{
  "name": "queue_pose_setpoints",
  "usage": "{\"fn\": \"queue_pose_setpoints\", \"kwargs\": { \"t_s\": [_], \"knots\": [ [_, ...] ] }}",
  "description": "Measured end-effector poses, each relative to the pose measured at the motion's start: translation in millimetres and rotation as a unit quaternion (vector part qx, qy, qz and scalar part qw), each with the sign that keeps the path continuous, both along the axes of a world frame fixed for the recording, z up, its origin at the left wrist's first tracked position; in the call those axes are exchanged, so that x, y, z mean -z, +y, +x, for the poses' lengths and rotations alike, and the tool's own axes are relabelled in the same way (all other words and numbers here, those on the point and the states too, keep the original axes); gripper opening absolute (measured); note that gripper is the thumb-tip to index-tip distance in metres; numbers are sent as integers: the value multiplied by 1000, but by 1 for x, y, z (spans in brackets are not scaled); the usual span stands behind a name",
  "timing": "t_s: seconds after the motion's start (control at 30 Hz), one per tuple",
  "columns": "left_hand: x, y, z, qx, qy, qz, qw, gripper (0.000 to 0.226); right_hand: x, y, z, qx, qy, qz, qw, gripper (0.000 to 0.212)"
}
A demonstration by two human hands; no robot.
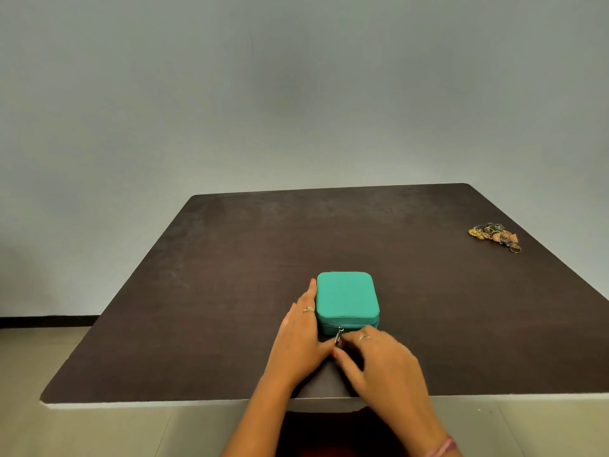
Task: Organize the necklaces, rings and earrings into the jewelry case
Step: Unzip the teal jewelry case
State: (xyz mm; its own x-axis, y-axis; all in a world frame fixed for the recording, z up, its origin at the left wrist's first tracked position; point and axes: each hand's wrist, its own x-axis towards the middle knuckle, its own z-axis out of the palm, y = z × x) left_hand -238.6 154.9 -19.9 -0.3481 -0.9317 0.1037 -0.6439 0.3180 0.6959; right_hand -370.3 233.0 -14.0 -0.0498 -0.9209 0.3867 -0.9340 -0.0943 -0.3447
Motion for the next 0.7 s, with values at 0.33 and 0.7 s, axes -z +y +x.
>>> {"fn": "queue_pose_setpoints", "kwargs": {
  "t_s": [0.33, 0.7],
  "knots": [
    [5, 33, 2, -131, 55, -22, 990, 45, -16, -67, -57, 9, -382, 2, 924, 30],
    [4, 36, -9, -128, 20, -51, 990, 19, -9, -81, -54, -98, -461, 152, 869, 40]
  ]
}}
